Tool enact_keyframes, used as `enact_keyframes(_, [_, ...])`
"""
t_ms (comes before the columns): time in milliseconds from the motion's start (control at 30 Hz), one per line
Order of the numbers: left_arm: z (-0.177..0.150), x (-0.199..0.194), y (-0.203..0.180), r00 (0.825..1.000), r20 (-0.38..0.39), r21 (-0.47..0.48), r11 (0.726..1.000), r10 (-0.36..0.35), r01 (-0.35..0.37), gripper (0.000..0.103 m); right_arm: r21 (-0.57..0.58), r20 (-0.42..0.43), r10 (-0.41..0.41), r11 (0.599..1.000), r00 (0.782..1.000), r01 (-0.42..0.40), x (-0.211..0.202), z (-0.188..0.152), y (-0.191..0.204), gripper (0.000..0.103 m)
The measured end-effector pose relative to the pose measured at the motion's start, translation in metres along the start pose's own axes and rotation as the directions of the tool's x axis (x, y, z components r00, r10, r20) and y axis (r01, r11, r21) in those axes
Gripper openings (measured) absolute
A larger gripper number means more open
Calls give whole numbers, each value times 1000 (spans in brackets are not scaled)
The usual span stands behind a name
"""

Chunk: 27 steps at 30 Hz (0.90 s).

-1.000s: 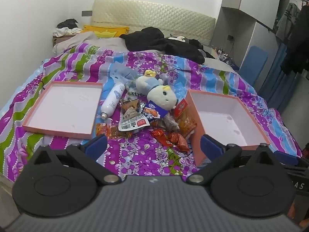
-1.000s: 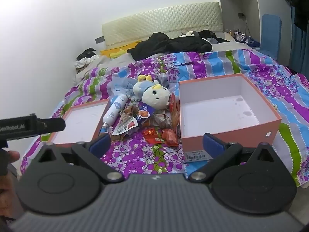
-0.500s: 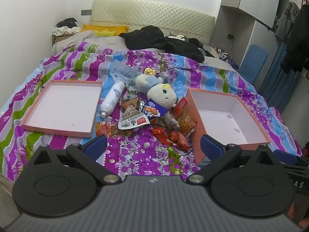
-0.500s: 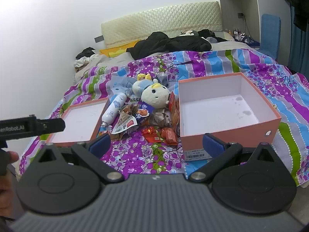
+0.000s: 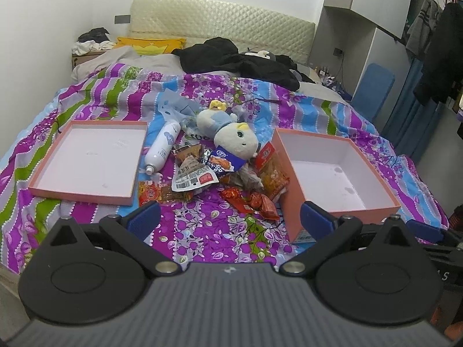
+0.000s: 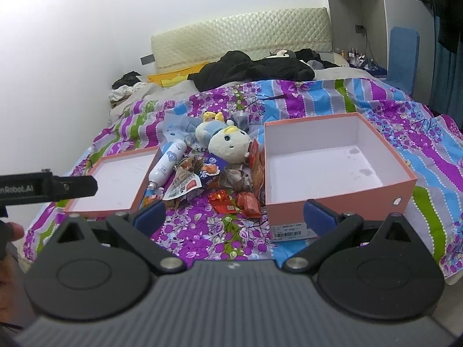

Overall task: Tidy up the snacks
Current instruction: 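Move both tools toward the snack pile beside the deep pink box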

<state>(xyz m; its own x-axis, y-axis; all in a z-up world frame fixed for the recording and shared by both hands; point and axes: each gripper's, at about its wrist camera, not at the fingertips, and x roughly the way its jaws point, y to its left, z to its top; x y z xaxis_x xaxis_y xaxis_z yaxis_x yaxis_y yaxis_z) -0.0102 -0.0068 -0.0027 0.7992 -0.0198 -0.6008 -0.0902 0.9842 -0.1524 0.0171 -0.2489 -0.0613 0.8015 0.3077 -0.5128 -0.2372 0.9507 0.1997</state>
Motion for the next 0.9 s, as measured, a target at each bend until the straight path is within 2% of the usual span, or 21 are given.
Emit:
enact_keyframes(467, [8,6,6,1000,-8,24,1000,-7,7,103,24,-18,-12,1000,1000,13,6,-7,-3,103])
enact_keyframes(700, [3,15,9,999,-50,45,999,-4,6,103,27,-27,-43,999,999,43,10,-12,-2,103])
enact_keyframes(900, [-4,28,11,997,-68,30,999,-23,25,103,31,-40,-29,999,999,30,14,-19,-5,103])
